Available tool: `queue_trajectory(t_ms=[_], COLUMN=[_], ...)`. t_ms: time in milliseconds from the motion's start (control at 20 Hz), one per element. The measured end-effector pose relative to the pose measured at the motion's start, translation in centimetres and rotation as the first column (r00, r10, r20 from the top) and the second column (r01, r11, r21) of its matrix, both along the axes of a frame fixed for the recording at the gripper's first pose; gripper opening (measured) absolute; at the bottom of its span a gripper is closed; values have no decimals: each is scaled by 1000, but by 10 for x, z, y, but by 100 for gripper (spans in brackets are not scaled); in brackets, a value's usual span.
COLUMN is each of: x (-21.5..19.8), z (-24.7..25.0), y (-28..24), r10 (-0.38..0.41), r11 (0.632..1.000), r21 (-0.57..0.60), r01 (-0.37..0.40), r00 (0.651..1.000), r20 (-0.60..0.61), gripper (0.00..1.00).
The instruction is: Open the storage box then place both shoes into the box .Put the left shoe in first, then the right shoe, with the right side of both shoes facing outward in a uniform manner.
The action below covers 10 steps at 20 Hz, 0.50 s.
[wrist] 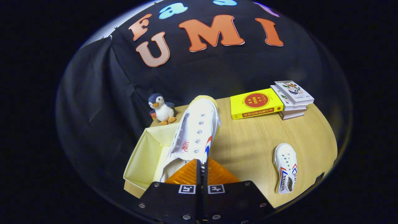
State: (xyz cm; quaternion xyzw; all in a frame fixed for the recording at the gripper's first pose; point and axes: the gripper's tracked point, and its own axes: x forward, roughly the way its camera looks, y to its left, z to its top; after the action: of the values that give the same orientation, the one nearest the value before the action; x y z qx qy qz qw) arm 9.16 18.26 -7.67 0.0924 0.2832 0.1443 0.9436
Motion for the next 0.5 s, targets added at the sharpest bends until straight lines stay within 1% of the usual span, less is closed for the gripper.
queue_trajectory(t_ms=[250,400,500], x=[-3,-7,-8], z=[-1,-15,-33], y=[77,119,138], r10=[62,105,116], r11=[996,993,993], r21=[67,51,37], r01=[-60,-103,-114], r00=[998,994,990], r20=[-21,-42,-74], gripper=[0,0,0])
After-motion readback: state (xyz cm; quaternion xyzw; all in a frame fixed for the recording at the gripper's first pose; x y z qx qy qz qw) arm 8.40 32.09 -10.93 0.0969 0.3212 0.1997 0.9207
